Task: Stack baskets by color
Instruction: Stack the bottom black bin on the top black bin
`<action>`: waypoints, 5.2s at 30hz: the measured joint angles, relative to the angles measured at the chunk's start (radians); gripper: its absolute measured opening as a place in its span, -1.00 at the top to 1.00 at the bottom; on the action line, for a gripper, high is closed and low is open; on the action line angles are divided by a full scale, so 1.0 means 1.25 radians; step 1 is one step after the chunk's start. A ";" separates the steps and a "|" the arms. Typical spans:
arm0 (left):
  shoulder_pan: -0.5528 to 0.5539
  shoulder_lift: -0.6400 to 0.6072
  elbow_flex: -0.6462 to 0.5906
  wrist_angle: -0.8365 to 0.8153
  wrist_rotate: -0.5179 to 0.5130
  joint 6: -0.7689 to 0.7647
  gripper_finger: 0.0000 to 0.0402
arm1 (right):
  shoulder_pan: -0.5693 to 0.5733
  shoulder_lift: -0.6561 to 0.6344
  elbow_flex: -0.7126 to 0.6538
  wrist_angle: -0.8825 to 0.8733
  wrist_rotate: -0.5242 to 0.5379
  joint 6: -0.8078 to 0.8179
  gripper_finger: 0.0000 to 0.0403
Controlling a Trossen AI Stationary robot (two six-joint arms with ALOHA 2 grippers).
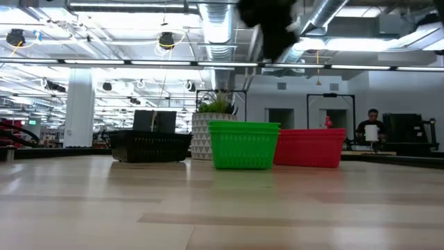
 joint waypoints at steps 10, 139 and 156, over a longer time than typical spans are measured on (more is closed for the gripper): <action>0.000 0.000 0.000 0.000 0.000 0.000 0.19 | 0.446 -0.188 -0.260 -0.157 0.081 0.677 0.09; 0.000 0.000 0.000 -0.112 0.027 -0.075 0.19 | -0.267 0.434 0.392 0.324 -0.430 -0.178 0.28; 0.001 0.029 -0.050 -0.105 -0.090 -0.115 0.19 | -0.223 0.034 0.392 0.217 -0.288 -0.217 0.30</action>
